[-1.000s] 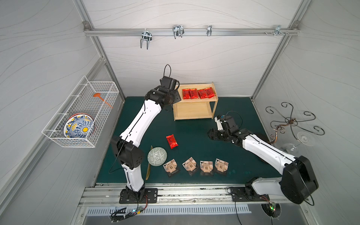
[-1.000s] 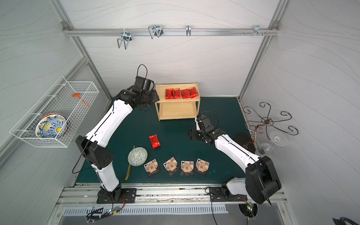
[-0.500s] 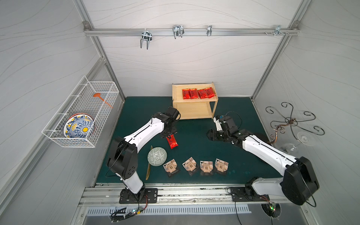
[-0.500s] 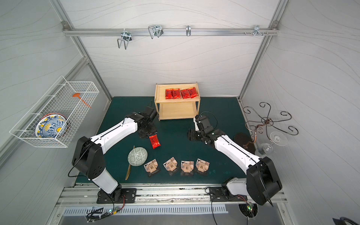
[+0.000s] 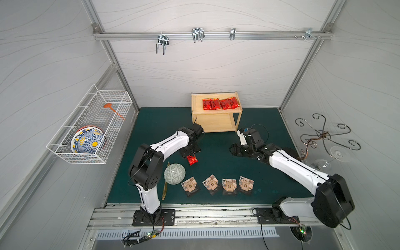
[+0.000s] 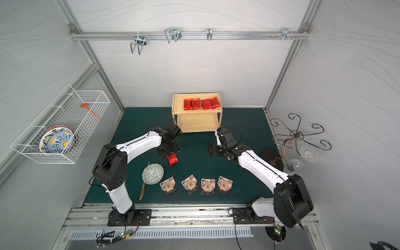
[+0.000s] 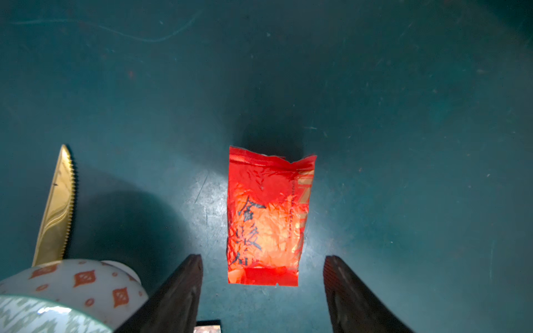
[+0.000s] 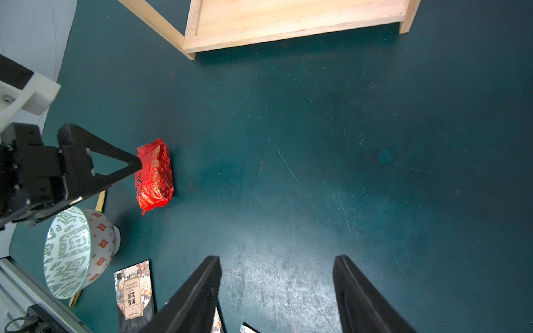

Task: Place the tea bags on the shelf by color
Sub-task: Pick up the tea bag from the center of the board.

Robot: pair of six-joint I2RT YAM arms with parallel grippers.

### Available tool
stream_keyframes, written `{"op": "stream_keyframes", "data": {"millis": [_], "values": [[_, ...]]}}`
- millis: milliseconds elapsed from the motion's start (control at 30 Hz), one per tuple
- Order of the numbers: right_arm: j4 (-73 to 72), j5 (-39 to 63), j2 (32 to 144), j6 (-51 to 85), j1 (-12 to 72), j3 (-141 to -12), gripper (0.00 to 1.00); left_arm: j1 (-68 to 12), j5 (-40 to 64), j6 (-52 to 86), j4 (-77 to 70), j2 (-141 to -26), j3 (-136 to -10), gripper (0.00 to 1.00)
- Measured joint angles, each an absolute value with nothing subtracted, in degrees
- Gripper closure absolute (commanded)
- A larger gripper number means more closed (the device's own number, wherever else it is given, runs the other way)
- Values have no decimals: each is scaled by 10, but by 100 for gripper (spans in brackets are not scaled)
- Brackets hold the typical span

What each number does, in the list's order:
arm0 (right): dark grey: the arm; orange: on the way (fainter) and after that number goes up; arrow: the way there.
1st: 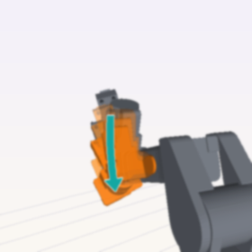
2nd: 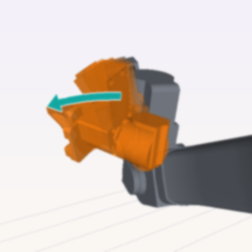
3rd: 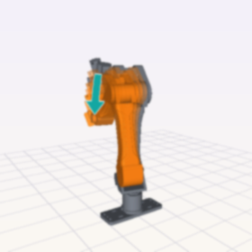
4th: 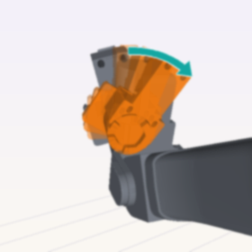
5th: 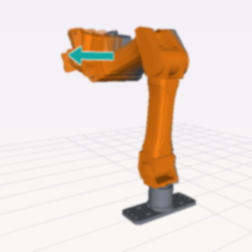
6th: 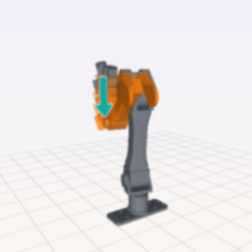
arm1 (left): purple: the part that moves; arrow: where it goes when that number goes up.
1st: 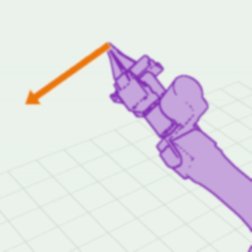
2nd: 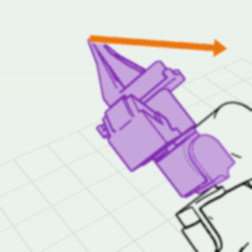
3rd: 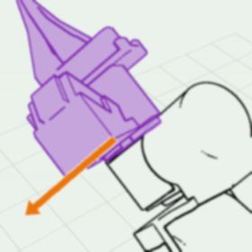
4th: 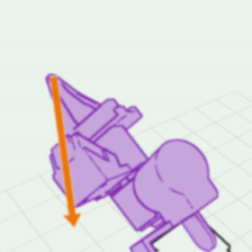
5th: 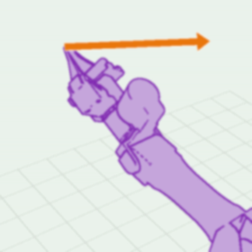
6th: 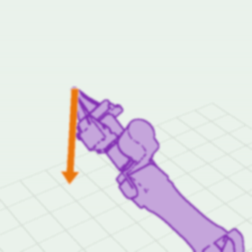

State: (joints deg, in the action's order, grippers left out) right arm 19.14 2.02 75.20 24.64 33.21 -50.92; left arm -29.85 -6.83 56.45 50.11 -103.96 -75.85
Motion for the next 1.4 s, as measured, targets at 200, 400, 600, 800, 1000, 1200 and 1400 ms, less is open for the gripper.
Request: {"op": "stream_keyframes", "data": {"millis": [200,400,600,800,1000,1200,1400], "values": [[191,20,753,246,332,-509,33,-300,-56,566,499,-1056,-754,26],[191,20,753,246,332,-509,33,-302,-47,566,494,-1079,-745,27],[191,20,753,246,332,-509,33,-302,-39,563,490,-1104,-745,33],[191,20,753,246,332,-509,33,-302,-39,559,490,-1108,-747,37],[191,20,753,246,332,-509,33,-302,-41,555,491,-1108,-752,41],[191,19,753,246,332,-509,33,-302,-48,546,492,-1108,-762,43],[191,15,753,244,332,-509,33,-302,-65,521,495,-1090,-764,44]]}}
